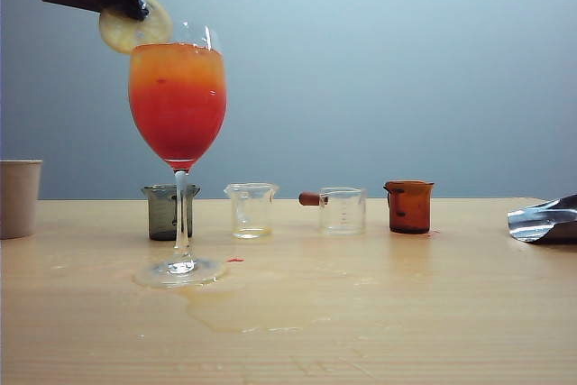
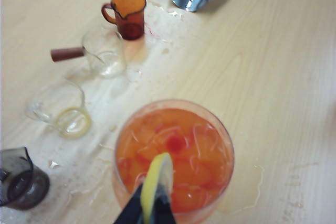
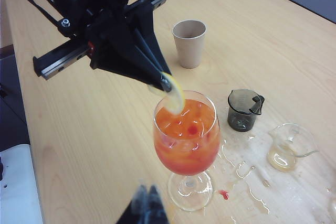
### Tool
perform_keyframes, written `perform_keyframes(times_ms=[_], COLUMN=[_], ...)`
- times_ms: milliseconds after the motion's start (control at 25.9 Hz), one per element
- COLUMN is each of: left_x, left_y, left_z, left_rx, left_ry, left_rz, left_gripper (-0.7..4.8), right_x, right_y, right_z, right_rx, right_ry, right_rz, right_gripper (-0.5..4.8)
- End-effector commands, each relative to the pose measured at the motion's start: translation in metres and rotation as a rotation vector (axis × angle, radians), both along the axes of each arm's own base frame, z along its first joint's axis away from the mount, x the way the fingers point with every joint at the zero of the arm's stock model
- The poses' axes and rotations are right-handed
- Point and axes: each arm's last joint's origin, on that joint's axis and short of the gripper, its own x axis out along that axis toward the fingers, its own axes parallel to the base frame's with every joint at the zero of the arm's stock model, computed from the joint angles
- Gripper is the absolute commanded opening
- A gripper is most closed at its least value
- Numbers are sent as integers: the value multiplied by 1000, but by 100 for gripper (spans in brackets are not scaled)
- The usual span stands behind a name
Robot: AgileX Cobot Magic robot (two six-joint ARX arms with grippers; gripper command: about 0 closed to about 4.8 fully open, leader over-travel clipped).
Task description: Pick up the lemon slice from the paper cup on the left and carefully insert it into the rim of the goblet.
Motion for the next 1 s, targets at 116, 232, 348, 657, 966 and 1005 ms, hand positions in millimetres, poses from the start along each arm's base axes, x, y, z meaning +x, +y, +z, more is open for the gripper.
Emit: perform_keyframes(times_ms=[116, 232, 348, 657, 966, 1005], left_x=[1, 1, 1, 1, 1, 1], left_y=[0, 0, 0, 0, 0, 0], left_z=[-2, -2, -2, -2, -1, 0], left_rx=[10, 10, 10, 10, 2, -5], left_ry=[22, 19, 19, 18, 12, 11], left_rz=[10, 11, 11, 10, 5, -1], left_gripper=[-6, -5, 14, 170, 227, 242], right_x=[0, 0, 0, 0, 0, 0], right_y=[0, 0, 0, 0, 0, 0], right_z=[4, 4, 4, 4, 4, 4], right_rx=[16, 17, 16, 16, 16, 16], right_ry=[-20, -20, -20, -19, -19, -19], right_rz=[0, 0, 0, 0, 0, 0], right_gripper=[-2, -1, -1, -1, -1, -1])
